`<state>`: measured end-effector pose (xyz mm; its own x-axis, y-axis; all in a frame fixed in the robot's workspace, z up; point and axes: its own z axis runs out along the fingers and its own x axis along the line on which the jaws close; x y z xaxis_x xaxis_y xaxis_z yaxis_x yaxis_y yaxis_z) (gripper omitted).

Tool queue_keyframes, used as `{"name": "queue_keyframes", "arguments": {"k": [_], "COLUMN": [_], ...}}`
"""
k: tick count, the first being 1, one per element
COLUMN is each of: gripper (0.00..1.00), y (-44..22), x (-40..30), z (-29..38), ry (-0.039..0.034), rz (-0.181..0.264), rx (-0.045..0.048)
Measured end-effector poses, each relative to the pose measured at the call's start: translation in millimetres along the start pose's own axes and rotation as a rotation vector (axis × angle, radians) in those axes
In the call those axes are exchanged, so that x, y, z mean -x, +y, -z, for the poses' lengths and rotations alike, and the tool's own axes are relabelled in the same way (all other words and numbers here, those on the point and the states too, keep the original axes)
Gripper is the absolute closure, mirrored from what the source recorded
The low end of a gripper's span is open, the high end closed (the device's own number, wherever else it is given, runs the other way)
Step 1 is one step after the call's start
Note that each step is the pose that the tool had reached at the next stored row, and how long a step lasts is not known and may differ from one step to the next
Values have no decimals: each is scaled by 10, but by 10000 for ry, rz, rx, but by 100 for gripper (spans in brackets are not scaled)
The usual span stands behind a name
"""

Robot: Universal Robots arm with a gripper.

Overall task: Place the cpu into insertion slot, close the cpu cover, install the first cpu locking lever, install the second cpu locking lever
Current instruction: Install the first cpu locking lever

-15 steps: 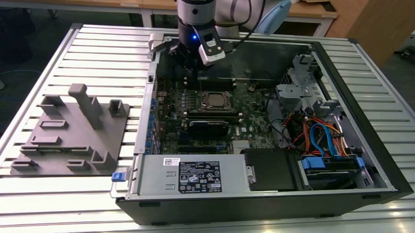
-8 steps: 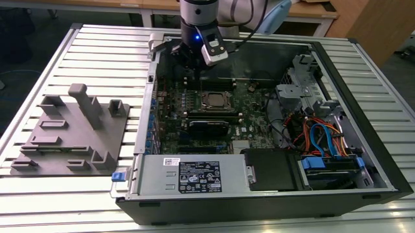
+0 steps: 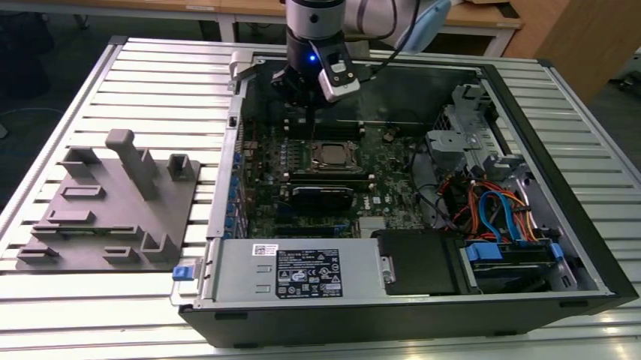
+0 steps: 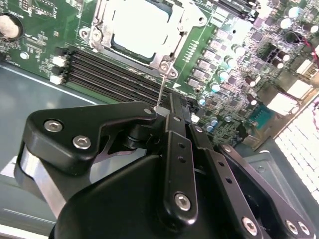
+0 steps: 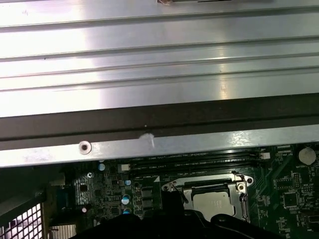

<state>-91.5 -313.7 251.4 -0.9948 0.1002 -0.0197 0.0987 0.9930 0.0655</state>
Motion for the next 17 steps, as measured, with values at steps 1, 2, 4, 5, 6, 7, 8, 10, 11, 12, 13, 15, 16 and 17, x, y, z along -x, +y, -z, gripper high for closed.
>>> {"name": "queue_keyframes", "arguments": {"k": [1, 2, 4, 5, 6, 7, 8, 10, 11, 12, 13, 15, 16, 17], "gripper": [90, 90, 90, 90, 90, 90, 90, 90, 90, 90, 90, 90, 90, 90], "y": [1, 3, 5, 6, 8, 9, 10, 12, 14, 15, 17, 23, 24, 25], "x": [13, 26, 51, 64, 77, 88, 100, 124, 137, 151, 167, 228, 244, 257], "z": [0, -1, -2, -2, -2, -2, -2, -3, -4, -4, -4, -6, -7, -7], "ry": [0, 0, 0, 0, 1, 0, 1, 0, 0, 1, 1, 4, 4, 4], "rz": [0, 0, 0, 1, 1, 1, 1, -1, -2, -3, -4, -12, -15, -18], "rx": [0, 0, 0, 0, 0, -1, 0, 0, 0, 0, 0, -1, -1, -1]}}
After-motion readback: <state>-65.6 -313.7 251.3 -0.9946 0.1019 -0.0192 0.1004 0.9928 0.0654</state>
